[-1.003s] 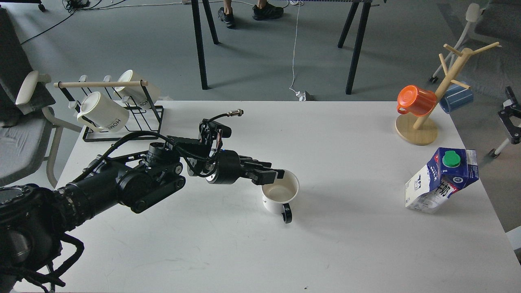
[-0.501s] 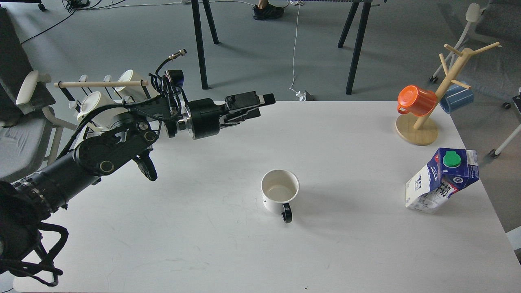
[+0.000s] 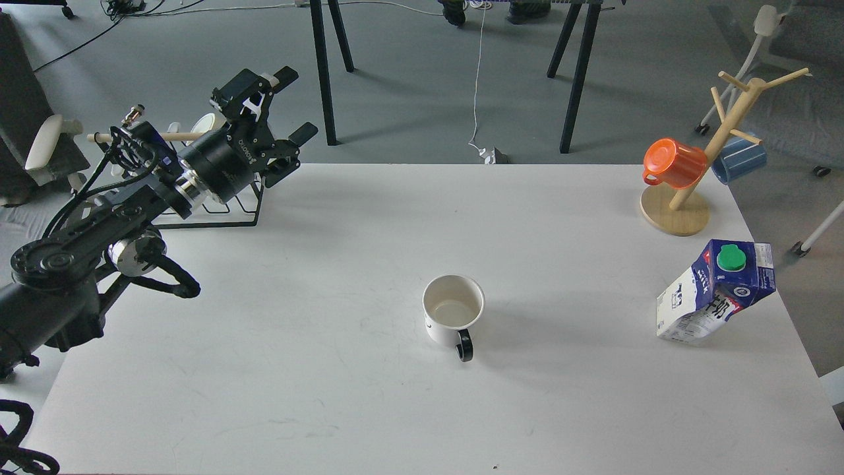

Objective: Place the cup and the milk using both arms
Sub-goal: 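Release the mug and retract the left gripper toward the mug rack, then grasp the milk carton with the right gripper and lift it upright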

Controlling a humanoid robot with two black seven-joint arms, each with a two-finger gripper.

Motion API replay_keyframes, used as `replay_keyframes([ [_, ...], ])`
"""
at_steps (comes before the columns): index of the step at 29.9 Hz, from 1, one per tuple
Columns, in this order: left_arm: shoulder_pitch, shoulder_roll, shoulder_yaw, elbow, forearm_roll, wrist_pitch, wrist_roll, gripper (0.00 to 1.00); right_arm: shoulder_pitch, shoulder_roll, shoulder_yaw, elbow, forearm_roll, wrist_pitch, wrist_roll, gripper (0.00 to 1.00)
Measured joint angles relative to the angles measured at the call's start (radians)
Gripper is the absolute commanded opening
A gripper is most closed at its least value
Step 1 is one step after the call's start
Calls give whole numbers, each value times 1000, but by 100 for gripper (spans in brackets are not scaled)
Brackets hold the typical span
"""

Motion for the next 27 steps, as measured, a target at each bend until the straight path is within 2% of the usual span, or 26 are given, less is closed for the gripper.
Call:
replay_keyframes([
  [3, 3, 0, 0, 0, 0, 0, 0, 98, -20, 80, -47, -12, -27, 0, 0, 99],
  [6, 4, -7, 4, 0, 0, 0, 0, 98, 42, 202, -100, -32, -112, 0, 0, 99],
  [11, 5, -10, 10, 0, 0, 0, 0, 98, 135, 343, -153, -59, -191, 0, 0, 99],
  [27, 26, -9, 12, 3, 4, 0, 0, 99, 291, 493, -161, -98, -274, 0, 0, 99],
])
